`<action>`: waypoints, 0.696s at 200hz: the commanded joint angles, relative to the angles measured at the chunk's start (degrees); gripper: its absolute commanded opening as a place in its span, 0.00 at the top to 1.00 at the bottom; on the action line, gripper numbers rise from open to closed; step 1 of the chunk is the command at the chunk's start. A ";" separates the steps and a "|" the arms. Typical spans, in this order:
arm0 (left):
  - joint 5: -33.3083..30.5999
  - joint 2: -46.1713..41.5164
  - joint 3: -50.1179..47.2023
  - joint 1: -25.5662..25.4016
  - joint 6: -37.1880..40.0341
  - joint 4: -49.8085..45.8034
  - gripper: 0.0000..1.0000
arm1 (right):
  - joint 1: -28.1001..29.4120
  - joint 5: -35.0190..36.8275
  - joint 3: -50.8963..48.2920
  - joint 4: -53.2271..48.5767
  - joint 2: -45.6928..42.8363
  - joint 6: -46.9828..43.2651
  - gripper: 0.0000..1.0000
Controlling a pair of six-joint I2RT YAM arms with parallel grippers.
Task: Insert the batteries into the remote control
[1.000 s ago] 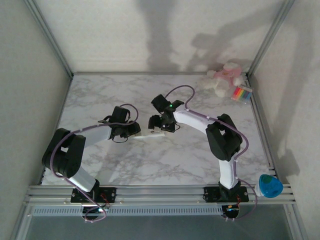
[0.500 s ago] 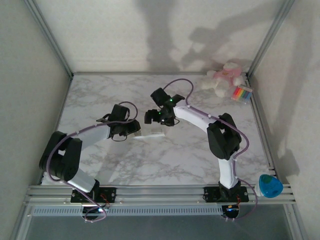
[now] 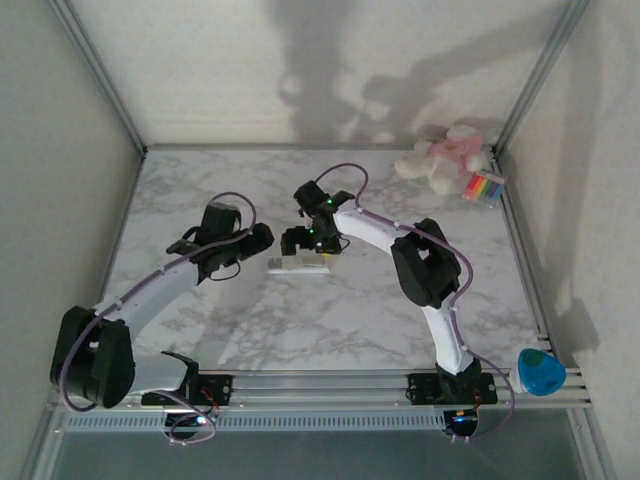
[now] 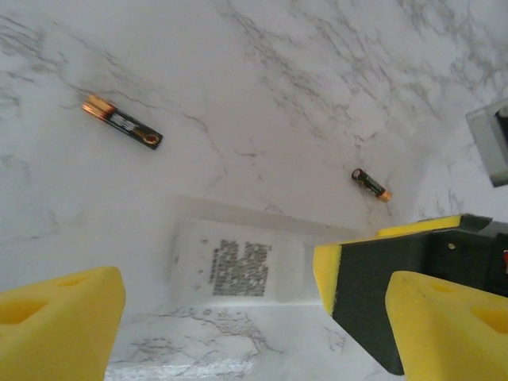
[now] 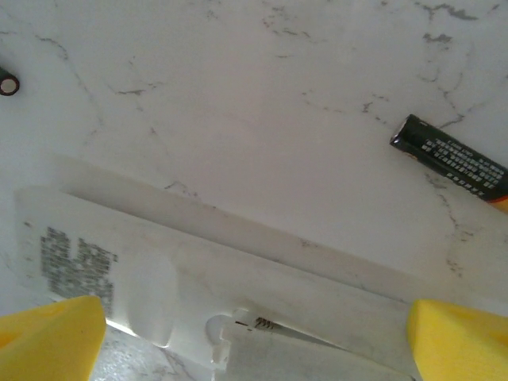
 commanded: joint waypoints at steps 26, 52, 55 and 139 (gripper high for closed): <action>-2.62 -3.28 -1.09 0.99 -0.64 -3.06 0.13 | 1.44 -5.33 -6.14 1.72 -4.39 1.31 0.02; -2.18 -4.07 -2.14 0.97 -0.84 -2.82 0.13 | 3.69 -3.47 -6.88 0.99 -5.53 1.95 0.02; -2.20 -4.16 -2.18 1.01 -0.84 -2.82 0.13 | 3.94 -3.08 -6.84 0.79 -5.59 2.09 0.02; -2.21 -6.97 -2.86 1.04 -0.93 -3.58 0.13 | 7.49 13.44 4.13 -9.10 -1.92 -2.79 0.22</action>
